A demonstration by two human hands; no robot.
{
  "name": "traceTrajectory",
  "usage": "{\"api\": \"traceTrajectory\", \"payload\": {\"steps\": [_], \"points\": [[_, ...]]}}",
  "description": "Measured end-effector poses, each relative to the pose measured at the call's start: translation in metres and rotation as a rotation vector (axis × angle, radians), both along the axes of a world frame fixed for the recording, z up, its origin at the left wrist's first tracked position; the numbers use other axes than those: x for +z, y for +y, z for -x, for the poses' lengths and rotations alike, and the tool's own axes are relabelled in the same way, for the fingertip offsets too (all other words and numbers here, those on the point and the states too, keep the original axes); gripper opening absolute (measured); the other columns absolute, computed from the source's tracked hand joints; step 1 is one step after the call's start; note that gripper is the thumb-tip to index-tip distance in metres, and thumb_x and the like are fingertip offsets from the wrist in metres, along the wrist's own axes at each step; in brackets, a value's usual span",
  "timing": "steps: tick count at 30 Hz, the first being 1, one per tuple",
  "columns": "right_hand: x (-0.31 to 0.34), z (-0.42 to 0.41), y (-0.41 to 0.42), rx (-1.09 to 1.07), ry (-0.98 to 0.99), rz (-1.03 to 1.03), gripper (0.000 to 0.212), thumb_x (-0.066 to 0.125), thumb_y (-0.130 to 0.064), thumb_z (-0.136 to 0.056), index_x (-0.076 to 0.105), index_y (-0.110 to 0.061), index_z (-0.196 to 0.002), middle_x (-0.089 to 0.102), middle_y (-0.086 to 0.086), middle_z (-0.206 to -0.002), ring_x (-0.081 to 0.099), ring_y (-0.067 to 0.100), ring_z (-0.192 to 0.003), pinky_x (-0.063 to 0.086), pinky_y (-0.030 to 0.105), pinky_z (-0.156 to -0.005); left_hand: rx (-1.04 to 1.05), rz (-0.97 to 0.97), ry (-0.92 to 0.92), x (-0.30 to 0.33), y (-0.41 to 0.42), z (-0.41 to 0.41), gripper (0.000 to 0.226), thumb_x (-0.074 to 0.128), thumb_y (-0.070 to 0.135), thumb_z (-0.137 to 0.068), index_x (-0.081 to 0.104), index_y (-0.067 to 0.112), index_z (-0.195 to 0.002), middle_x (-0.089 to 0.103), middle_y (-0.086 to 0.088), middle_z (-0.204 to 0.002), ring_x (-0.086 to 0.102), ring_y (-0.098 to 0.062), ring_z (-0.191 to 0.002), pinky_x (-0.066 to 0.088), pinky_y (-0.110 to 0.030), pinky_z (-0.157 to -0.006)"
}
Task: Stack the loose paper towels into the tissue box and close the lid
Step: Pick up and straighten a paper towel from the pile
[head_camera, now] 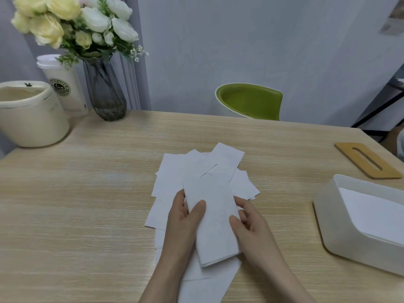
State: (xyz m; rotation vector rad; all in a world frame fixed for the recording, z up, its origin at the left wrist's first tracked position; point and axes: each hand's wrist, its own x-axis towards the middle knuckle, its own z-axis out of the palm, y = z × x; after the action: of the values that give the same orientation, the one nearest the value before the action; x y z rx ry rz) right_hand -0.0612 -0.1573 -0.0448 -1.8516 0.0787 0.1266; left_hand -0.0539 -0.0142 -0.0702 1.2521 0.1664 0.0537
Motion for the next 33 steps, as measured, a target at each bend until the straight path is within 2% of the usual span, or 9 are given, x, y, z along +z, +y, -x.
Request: {"api": "traceTrajectory", "payload": {"steps": [5,7,10,15,18,22,26,29,33], "points": [[0.013,-0.007,-0.027,0.081,0.068,0.023,0.037,0.046,0.003,-0.094,0.064,-0.025,-0.110,0.074,-0.006,-0.093,0.066,0.007,-0.086,0.048,0.021,-0.075,-0.016,-0.002,0.048,0.004,0.004,0.000,0.039,0.069,0.024,-0.085,0.057,0.034,-0.121,0.070,0.004,-0.078,0.063,-0.023,-0.054,0.048,-0.032,-0.041],[0.019,-0.008,-0.037,0.159,0.094,0.045,0.037,0.046,0.003,-0.094,0.067,-0.026,-0.106,0.074,-0.007,-0.095,0.065,0.002,-0.086,0.047,0.016,-0.075,-0.049,-0.042,0.064,0.005,0.007,-0.001,0.045,0.069,0.029,-0.078,0.058,0.038,-0.120,0.069,-0.001,-0.087,0.060,-0.026,-0.048,0.047,-0.031,-0.038],[0.026,-0.008,-0.047,0.224,0.112,0.020,0.033,0.048,0.000,-0.095,0.068,-0.022,-0.109,0.074,0.002,-0.096,0.067,0.011,-0.088,0.048,0.023,-0.077,-0.105,-0.126,0.026,0.007,0.008,-0.001,0.043,0.064,0.014,-0.083,0.062,0.044,-0.114,0.061,0.009,-0.076,0.056,-0.024,-0.047,0.049,-0.034,-0.038],[0.021,-0.003,-0.058,0.002,0.070,-0.155,0.024,0.059,-0.002,-0.090,0.066,-0.009,-0.112,0.055,0.017,-0.067,0.054,0.013,-0.057,0.042,0.017,-0.058,0.040,-0.132,0.009,0.011,0.010,0.004,0.053,0.055,0.000,-0.091,0.060,0.047,-0.114,0.065,0.000,-0.081,0.056,-0.024,-0.044,0.049,-0.033,-0.039],[0.016,0.003,-0.055,-0.088,0.096,-0.307,0.033,0.059,-0.003,-0.089,0.056,-0.012,-0.121,0.055,0.031,-0.078,0.054,0.024,-0.071,0.043,0.028,-0.067,0.100,-0.143,-0.013,0.010,0.008,0.007,0.054,0.052,0.001,-0.093,0.055,0.047,-0.121,0.064,0.008,-0.076,0.057,-0.024,-0.043,0.050,-0.034,-0.043],[0.008,0.010,-0.046,-0.060,0.086,-0.347,0.044,0.052,0.002,-0.093,0.046,-0.023,-0.128,0.073,0.003,-0.104,0.069,0.020,-0.096,0.049,0.030,-0.079,0.038,-0.194,-0.024,0.012,-0.005,0.012,0.058,0.051,0.006,-0.096,0.047,0.056,-0.124,0.066,0.012,-0.086,0.058,-0.027,-0.043,0.049,-0.031,-0.045],[0.007,0.011,-0.047,-0.044,0.012,-0.252,0.057,0.049,0.006,-0.093,0.037,-0.028,-0.138,0.072,-0.013,-0.106,0.066,0.003,-0.101,0.050,0.017,-0.077,-0.010,-0.214,-0.017,0.013,-0.014,0.014,0.057,0.051,0.007,-0.096,0.050,0.057,-0.122,0.062,0.006,-0.114,0.055,-0.029,-0.041,0.048,-0.029,-0.045],[0.013,0.013,-0.051,-0.060,-0.015,-0.240,0.076,0.050,0.006,-0.093,0.019,-0.040,-0.145,0.073,-0.001,-0.100,0.069,0.010,-0.092,0.050,0.019,-0.078,0.049,-0.214,-0.049,0.015,-0.014,0.014,0.055,0.049,0.000,-0.094,0.059,0.050,-0.115,0.061,0.003,-0.123,0.052,-0.025,-0.038,0.045,-0.025,-0.043],[0.017,0.016,-0.053,-0.051,-0.094,-0.222,0.078,0.049,0.011,-0.091,0.024,-0.041,-0.144,0.072,0.011,-0.099,0.070,0.014,-0.088,0.051,0.018,-0.080,0.078,-0.171,-0.066,0.014,-0.017,0.016,0.056,0.053,-0.002,-0.093,0.056,0.047,-0.122,0.066,0.008,-0.113,0.063,-0.018,-0.055,0.050,-0.026,-0.049]]}}
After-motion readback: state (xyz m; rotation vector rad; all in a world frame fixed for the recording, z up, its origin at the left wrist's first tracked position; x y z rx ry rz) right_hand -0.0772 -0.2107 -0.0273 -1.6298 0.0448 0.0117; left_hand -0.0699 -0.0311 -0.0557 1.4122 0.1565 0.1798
